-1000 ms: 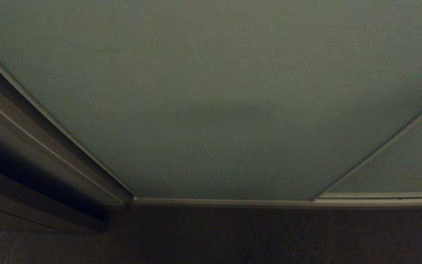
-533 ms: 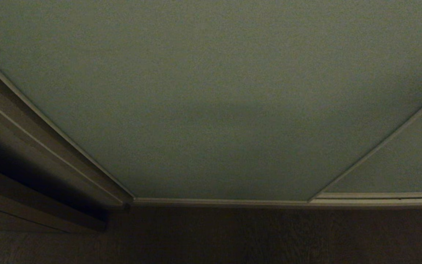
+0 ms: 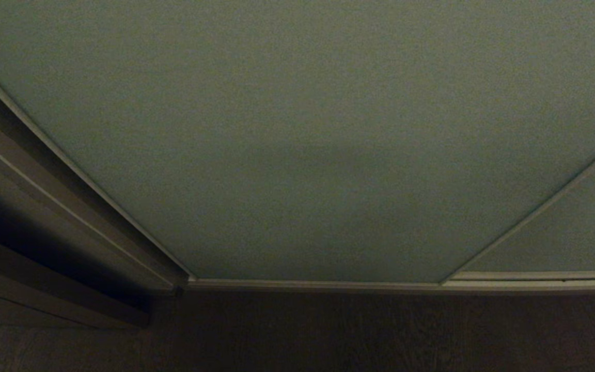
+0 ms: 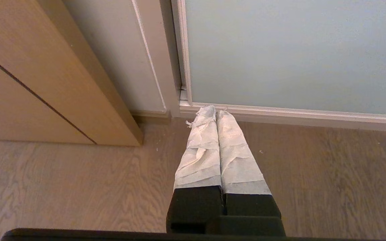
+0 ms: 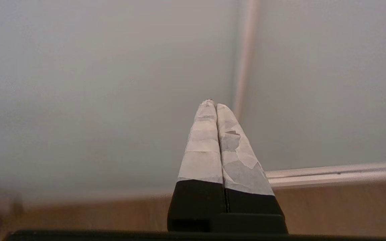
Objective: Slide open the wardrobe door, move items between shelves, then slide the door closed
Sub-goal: Close the door
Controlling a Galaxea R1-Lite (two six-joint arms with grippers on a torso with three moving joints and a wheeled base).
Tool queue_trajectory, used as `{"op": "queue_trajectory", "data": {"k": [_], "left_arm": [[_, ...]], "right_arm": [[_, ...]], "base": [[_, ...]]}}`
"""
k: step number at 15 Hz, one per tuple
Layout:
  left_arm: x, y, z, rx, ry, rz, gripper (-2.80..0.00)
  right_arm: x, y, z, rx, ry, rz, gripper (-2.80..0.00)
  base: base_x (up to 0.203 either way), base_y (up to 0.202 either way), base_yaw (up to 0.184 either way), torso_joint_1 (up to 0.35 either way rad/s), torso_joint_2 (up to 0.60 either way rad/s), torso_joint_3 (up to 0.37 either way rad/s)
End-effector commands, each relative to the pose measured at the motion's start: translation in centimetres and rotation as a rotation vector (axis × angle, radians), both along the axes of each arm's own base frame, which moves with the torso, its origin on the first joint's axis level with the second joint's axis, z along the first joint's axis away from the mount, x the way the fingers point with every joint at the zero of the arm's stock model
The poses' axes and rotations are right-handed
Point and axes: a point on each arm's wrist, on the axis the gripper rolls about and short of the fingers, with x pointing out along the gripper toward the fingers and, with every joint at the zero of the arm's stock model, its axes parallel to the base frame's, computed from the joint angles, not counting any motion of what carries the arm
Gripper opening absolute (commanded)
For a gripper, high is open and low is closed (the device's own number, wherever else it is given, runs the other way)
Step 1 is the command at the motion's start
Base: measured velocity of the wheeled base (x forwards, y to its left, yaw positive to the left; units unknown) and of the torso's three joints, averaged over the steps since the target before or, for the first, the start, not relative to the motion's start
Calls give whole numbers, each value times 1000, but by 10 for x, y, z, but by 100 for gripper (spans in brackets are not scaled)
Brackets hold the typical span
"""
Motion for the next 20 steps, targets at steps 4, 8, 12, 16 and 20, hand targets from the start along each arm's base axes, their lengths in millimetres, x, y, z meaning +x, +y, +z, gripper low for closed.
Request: {"op": "queue_trajectory", "data": {"k": [4,8,12,16,20], "left_arm": [[0,0,0,0,1,-1,-280],[0,0,0,0,1,0,-280],[0,0,0,0,1,1,-280],[0,0,0,0,1,1,-280],[0,0,0,0,1,1,-280]], "right_arm": [[-24,1,-124,-98,70,63,-280],[-33,-1,-193,-142,112,110,-280],[-25,-3,-239,-160,113,92,-280],[-24,-4,-246,-142,148,42,-280],[-23,-4,-246,-128,150,40,-280]], "base": [[0,0,0,0,0,0],[0,0,0,0,0,0],[0,0,0,0,0,0],[0,0,0,0,0,0],[0,0,0,0,0,0]]}}
